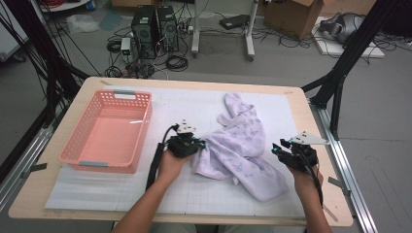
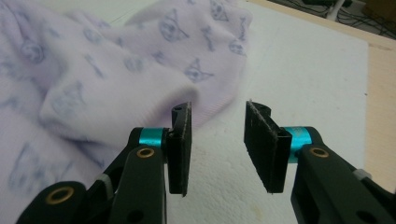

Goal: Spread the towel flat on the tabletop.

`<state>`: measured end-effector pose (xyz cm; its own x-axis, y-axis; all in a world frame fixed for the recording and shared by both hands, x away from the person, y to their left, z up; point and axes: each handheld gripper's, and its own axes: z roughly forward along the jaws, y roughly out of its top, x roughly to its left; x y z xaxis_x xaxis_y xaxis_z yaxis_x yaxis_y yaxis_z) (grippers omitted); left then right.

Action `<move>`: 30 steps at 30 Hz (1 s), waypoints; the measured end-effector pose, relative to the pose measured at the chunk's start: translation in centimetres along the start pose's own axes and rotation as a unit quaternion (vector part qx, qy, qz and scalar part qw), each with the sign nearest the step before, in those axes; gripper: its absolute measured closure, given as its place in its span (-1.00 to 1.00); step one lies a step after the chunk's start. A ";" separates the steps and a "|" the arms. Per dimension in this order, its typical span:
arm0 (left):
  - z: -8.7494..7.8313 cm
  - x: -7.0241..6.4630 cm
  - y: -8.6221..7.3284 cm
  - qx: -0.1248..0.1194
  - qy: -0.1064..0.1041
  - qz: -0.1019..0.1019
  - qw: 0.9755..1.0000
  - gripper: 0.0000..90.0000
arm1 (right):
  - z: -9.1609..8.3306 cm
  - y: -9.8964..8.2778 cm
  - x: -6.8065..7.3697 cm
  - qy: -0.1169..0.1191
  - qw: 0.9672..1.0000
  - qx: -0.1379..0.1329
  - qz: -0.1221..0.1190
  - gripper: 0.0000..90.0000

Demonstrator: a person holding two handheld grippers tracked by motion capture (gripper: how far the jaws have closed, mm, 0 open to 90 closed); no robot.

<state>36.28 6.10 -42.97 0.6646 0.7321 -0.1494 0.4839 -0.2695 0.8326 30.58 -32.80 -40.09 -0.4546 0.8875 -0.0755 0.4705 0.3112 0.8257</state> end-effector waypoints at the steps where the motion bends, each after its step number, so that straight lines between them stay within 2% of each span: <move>1: -0.6 0.7 -0.1 -0.005 0.013 -0.006 1.000 0.84 | 0.1 0.1 0.2 0.002 1.000 0.000 0.000 0.36; 3: -1.9 1.7 -0.2 -0.018 0.035 -0.011 0.999 0.84 | 0.4 0.1 0.4 0.009 1.000 -0.001 -0.002 0.36; 4: -1.9 1.7 -0.2 -0.018 0.035 -0.011 0.999 0.84 | 0.4 0.1 0.4 0.009 1.000 -0.001 -0.002 0.36; 5: -3.0 2.4 -0.5 -0.033 0.048 -0.016 0.998 0.84 | 0.7 0.1 0.8 0.017 1.000 0.000 -0.004 0.36; 6: -3.4 2.5 -0.6 -0.038 0.049 -0.018 0.998 0.84 | 0.9 0.1 1.0 0.026 1.000 0.001 -0.005 0.35; 8: -3.7 2.7 -0.8 -0.038 0.049 -0.018 0.998 0.83 | 1.4 -0.1 1.5 0.045 0.999 0.003 -0.010 0.34; 10: -3.8 2.7 -1.3 -0.043 0.035 -0.019 0.998 0.81 | 2.0 -0.3 2.3 0.076 0.997 0.012 -0.009 0.32; 14: -3.4 2.4 -1.5 -0.045 0.020 -0.023 0.999 0.69 | 3.8 -0.4 4.1 0.133 0.990 0.031 -0.023 0.25; 16: -3.2 2.2 -1.5 -0.050 0.019 -0.024 0.998 0.61 | 4.8 -0.3 5.1 0.149 0.987 0.043 -0.038 0.25; 18: -3.1 2.0 -1.4 -0.051 0.016 -0.027 0.998 0.52 | 5.8 -0.1 5.8 0.154 0.985 0.054 -0.049 0.25; 19: -3.1 2.0 -1.4 -0.051 0.017 -0.028 0.998 0.44 | 6.3 0.0 6.0 0.153 0.985 0.060 -0.053 0.28; 20: -3.1 2.0 -1.5 -0.050 0.014 -0.029 0.998 0.38 | 6.8 0.0 6.2 0.150 0.984 0.070 -0.059 0.40; 21: -3.1 2.0 -1.4 -0.048 0.013 -0.027 0.998 0.32 | 7.0 -0.1 6.3 0.150 0.984 0.070 -0.066 0.60; 22: -3.1 1.9 -1.4 -0.049 0.013 -0.028 0.998 0.25 | 7.1 0.0 6.3 0.151 0.984 0.068 -0.069 0.92; 23: -3.1 1.9 -1.4 -0.049 0.013 -0.028 0.998 0.22 | 7.0 0.1 6.2 0.147 0.984 0.067 -0.074 0.93; 24: -3.2 1.9 -1.4 -0.050 0.012 -0.026 0.998 0.19 | 7.0 0.1 6.0 0.132 0.986 0.067 -0.081 0.94; 25: -3.1 1.8 -1.4 -0.050 0.011 -0.026 0.998 0.16 | 6.8 0.1 5.6 0.113 0.989 0.064 -0.074 0.94; 28: -3.1 1.6 -1.4 -0.053 0.004 -0.023 0.998 0.13 | 6.2 0.1 3.3 0.051 0.997 0.047 -0.034 0.95; 30: -3.0 1.3 -1.3 -0.054 -0.001 -0.021 0.998 0.12 | 5.8 -0.1 1.9 0.014 0.999 0.040 -0.013 0.95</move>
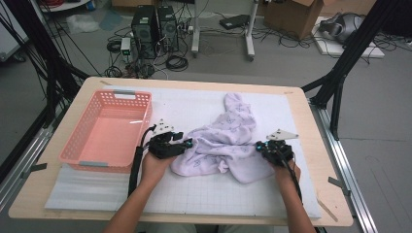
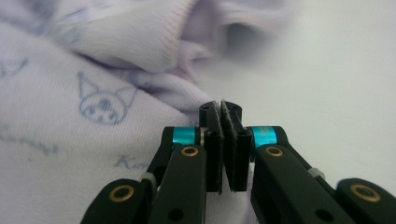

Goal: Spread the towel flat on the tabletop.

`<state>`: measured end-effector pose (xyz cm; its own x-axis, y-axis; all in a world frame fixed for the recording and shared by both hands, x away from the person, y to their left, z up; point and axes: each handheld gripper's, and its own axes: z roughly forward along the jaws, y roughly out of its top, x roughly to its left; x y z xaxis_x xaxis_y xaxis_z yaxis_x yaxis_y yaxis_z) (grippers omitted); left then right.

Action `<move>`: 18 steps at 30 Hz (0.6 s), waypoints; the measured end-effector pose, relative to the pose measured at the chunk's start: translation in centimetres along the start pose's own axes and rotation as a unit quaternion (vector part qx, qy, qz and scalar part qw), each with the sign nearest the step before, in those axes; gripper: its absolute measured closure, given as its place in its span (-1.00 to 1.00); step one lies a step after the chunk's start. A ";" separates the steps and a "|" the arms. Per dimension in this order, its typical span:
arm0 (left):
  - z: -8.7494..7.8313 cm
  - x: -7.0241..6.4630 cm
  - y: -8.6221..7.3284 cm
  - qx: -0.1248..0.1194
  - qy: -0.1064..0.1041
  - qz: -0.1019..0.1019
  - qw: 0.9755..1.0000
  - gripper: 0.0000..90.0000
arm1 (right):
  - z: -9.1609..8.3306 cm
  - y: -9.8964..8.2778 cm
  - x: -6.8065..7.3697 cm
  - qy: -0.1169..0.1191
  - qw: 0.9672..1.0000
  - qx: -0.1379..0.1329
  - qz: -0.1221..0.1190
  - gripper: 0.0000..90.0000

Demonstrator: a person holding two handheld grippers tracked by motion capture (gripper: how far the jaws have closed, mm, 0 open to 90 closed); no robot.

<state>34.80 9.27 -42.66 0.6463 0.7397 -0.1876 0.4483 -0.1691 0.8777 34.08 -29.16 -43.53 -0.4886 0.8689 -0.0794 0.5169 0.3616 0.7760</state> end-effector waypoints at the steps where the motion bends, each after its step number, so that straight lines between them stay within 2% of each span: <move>1: 0.0 -0.1 0.0 0.000 -0.003 0.001 1.000 0.11 | -0.2 -0.1 -0.5 -0.020 1.000 -0.001 0.004 0.94; 3: 0.1 -0.4 0.0 0.002 -0.008 0.003 1.000 0.10 | -0.4 -0.2 -1.4 -0.063 0.998 0.008 0.003 0.94; 5: 0.1 -0.5 0.0 0.006 -0.012 0.006 1.000 0.07 | -0.7 -0.5 -2.4 -0.101 0.995 0.012 0.008 0.94; 6: 0.0 -0.6 0.0 0.006 -0.016 0.009 1.000 0.06 | -0.8 -0.7 -2.8 -0.116 0.993 0.015 0.016 0.94; 7: 0.0 -0.6 0.0 0.006 -0.016 0.009 1.000 0.05 | -0.8 -0.7 -2.8 -0.116 0.993 0.015 0.016 0.94; 8: -0.3 -0.9 0.1 0.006 -0.022 0.013 1.000 0.05 | -1.2 -1.0 -3.6 -0.139 0.990 0.016 0.021 0.94; 9: -0.4 -1.0 0.1 0.006 -0.026 0.015 1.000 0.05 | -1.4 -1.1 -3.8 -0.141 0.989 0.017 0.030 0.94; 10: -0.6 -1.3 0.2 0.004 -0.031 0.019 0.999 0.05 | -1.5 -1.2 -4.0 -0.132 0.990 0.018 0.041 0.91; 12: -0.7 -1.8 0.3 0.001 -0.044 0.026 0.999 0.06 | -1.7 -1.3 -3.8 -0.121 0.992 0.017 0.038 0.72; 14: -0.8 -2.4 0.2 -0.004 -0.061 0.033 0.998 0.19 | -2.3 -1.3 -3.3 -0.110 0.993 0.001 0.033 0.55; 16: -0.7 -3.2 0.0 -0.002 -0.074 0.045 0.996 0.24 | -3.2 -1.3 -2.7 -0.100 0.995 -0.015 0.026 0.49; 18: -0.4 -4.1 -0.4 0.008 -0.087 0.048 0.995 0.27 | -4.1 -1.4 -2.1 -0.091 0.995 -0.025 0.021 0.47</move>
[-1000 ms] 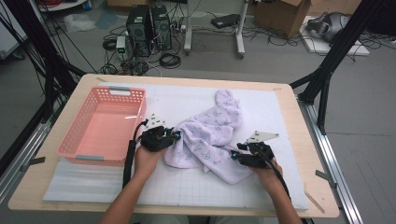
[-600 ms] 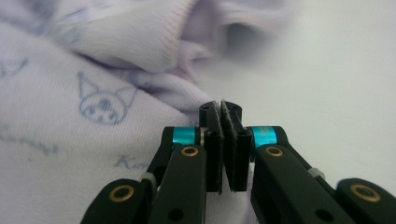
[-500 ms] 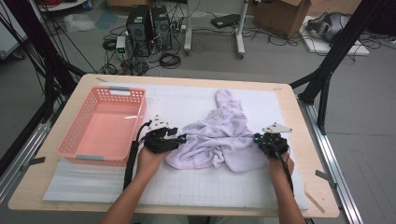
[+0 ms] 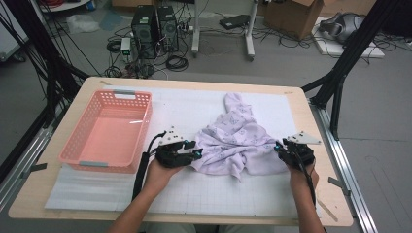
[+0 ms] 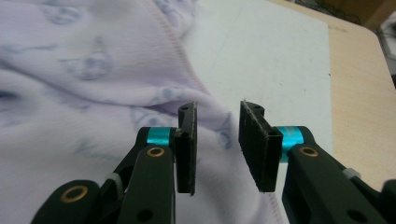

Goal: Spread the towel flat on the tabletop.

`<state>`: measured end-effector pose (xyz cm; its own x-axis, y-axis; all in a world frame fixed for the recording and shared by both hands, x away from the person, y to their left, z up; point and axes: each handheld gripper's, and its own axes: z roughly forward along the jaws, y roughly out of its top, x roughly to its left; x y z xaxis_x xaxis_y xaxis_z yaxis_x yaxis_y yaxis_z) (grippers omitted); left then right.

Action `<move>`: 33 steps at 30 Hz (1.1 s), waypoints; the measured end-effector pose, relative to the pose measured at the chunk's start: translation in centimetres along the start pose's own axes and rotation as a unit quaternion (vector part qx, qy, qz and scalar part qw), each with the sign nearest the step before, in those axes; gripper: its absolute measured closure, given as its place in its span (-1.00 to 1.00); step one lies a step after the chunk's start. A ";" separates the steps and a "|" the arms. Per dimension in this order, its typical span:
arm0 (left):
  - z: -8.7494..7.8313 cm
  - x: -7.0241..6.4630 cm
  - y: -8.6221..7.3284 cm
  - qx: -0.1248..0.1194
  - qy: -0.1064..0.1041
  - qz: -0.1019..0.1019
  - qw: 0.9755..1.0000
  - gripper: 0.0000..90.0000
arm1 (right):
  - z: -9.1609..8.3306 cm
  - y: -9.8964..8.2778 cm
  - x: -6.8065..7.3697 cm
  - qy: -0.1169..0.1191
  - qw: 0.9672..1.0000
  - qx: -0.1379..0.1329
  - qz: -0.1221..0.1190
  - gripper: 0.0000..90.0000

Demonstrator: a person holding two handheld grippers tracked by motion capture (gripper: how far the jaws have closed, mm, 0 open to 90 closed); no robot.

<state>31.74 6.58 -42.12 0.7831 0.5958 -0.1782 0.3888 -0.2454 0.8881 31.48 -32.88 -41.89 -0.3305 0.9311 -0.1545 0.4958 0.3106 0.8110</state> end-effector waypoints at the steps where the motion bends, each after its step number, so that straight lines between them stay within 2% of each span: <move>1: 0.3 -0.4 -0.2 0.006 -0.004 0.003 1.000 0.27 | -0.5 -0.1 0.2 0.004 1.000 -0.007 0.000 0.46; 5: 1.0 -2.2 -0.9 0.015 -0.024 0.002 1.000 0.27 | -2.2 -0.9 1.1 0.029 0.999 -0.020 -0.003 0.44; 8: 1.5 -3.6 -1.1 0.024 -0.032 0.011 0.999 0.28 | -3.1 -1.5 1.8 0.052 0.998 -0.021 -0.007 0.42; 10: 2.3 -4.4 -1.2 0.034 -0.037 0.008 0.999 0.27 | -3.6 -1.9 2.3 0.071 0.997 -0.021 -0.008 0.42; 12: 3.5 -5.1 -1.2 0.057 -0.041 0.010 0.997 0.22 | -4.0 -2.4 3.0 0.085 0.996 -0.014 -0.017 0.42; 13: 4.2 -5.4 -1.1 0.073 -0.037 0.014 0.997 0.17 | -4.1 -2.6 3.3 0.093 0.995 -0.010 -0.020 0.42; 14: 4.2 -5.4 -1.1 0.073 -0.037 0.014 0.997 0.11 | -4.2 -2.9 3.5 0.098 0.995 -0.006 -0.023 0.42; 15: 5.5 -5.8 -1.0 0.099 -0.027 0.018 0.995 0.07 | -4.3 -3.1 3.7 0.099 0.995 -0.003 -0.027 0.42; 17: 6.5 -6.1 -0.8 0.118 -0.012 0.026 0.993 0.02 | -4.7 -3.4 3.8 0.104 0.994 -0.003 -0.025 0.42; 19: 7.0 -6.7 -0.9 0.123 0.004 0.046 0.991 0.03 | -5.0 -3.7 3.8 0.107 0.994 -0.004 -0.022 0.42; 20: 7.0 -6.7 -0.9 0.123 0.004 0.046 0.991 0.15 | -5.2 -3.8 3.8 0.106 0.994 -0.005 -0.022 0.42; 21: 6.8 -7.0 -1.0 0.122 0.037 0.069 0.989 0.36 | -5.4 -3.9 3.8 0.107 0.994 -0.005 -0.020 0.43; 22: 6.8 -7.0 -1.0 0.122 0.037 0.069 0.989 0.61 | -5.5 -4.0 3.8 0.107 0.994 -0.006 -0.021 0.43; 23: 6.3 -6.6 -1.1 0.120 0.036 0.059 0.990 0.82 | -5.6 -4.1 3.7 0.108 0.994 -0.006 -0.021 0.43; 29: 2.8 -4.8 -2.5 0.100 0.022 0.023 0.994 0.88 | -5.8 -4.4 3.6 0.110 0.994 -0.005 -0.019 0.43; 33: 0.1 -3.4 -3.5 0.085 0.025 0.009 0.996 0.88 | -5.6 -4.4 3.8 0.113 0.993 -0.001 -0.020 0.44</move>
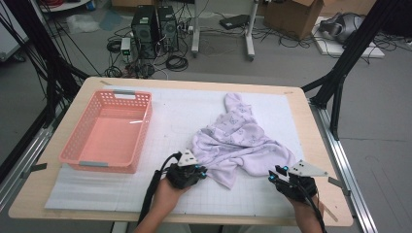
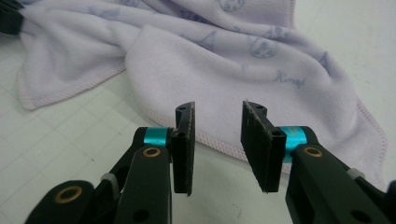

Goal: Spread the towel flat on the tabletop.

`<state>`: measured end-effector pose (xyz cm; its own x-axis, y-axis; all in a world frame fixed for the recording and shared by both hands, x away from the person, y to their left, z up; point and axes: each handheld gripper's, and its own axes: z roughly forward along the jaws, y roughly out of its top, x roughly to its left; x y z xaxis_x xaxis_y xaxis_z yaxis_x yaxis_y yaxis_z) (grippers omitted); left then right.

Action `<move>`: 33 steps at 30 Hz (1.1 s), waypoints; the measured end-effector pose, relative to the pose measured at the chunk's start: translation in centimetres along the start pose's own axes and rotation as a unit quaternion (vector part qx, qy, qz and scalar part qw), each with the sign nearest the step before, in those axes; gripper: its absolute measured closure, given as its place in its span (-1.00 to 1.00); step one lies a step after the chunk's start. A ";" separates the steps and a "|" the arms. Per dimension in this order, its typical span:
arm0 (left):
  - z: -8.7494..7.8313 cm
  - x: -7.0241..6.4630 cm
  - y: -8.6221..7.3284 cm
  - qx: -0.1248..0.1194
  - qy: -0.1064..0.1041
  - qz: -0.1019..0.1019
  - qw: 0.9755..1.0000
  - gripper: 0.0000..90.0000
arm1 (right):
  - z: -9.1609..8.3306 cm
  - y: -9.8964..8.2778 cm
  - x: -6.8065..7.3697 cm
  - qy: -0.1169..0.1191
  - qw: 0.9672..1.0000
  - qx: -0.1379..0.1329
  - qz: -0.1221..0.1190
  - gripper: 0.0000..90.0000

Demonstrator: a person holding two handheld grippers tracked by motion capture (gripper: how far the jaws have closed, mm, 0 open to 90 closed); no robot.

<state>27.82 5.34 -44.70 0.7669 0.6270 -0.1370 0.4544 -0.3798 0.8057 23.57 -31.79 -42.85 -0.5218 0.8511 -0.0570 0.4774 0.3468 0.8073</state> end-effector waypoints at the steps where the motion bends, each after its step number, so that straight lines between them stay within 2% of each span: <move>1: -0.6 0.4 -0.3 -0.002 0.004 -0.003 1.000 0.89 | 0.1 0.0 0.1 0.002 1.000 0.002 0.001 0.44; 4: -2.2 1.9 -0.8 -0.017 0.018 -0.025 0.999 0.89 | 0.5 0.1 0.5 0.006 1.000 0.007 -0.003 0.44; 6: -3.0 3.0 -1.0 -0.027 0.034 -0.041 0.998 0.89 | 0.8 0.2 0.8 0.009 1.000 0.010 -0.007 0.45; 9: -4.0 4.5 -1.1 -0.041 0.065 -0.064 0.995 0.90 | 1.3 0.4 1.1 0.016 1.000 0.013 -0.014 0.45; 11: -4.3 5.2 -1.1 -0.046 0.078 -0.080 0.993 0.87 | 1.5 0.4 1.3 0.018 1.000 0.013 -0.018 0.45; 12: -4.4 5.2 -1.1 -0.051 0.083 -0.089 0.991 0.74 | 1.5 0.5 1.3 0.019 1.000 0.013 -0.017 0.45; 14: -4.5 5.1 -1.2 -0.052 0.080 -0.095 0.991 0.35 | 1.5 0.5 1.3 0.019 1.000 0.012 -0.018 0.45; 16: -4.8 4.0 -1.4 -0.059 0.066 -0.090 0.992 0.12 | 1.4 0.5 1.1 0.017 1.000 0.009 -0.015 0.44; 18: -5.2 3.2 -1.6 -0.063 0.050 -0.081 0.993 0.11 | 1.2 0.4 0.8 0.014 1.000 0.008 -0.010 0.44; 26: -5.9 0.6 -2.4 -0.071 0.022 -0.056 0.996 0.19 | -0.2 0.1 0.0 -0.003 1.000 -0.004 0.004 0.44; 30: -4.4 -0.4 -2.4 -0.049 -0.001 -0.042 0.998 0.26 | -0.4 0.0 -0.2 -0.004 1.000 -0.005 0.007 0.44; 33: -2.8 -0.8 -2.0 -0.027 -0.009 -0.039 0.999 0.17 | -0.1 0.0 0.1 -0.001 1.000 0.000 0.002 0.44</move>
<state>25.00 7.46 -44.62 0.7390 0.6400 -0.2106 0.4878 -0.2925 0.8225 23.48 -31.76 -42.81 -0.5189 0.8531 -0.0547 0.4798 0.3436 0.8073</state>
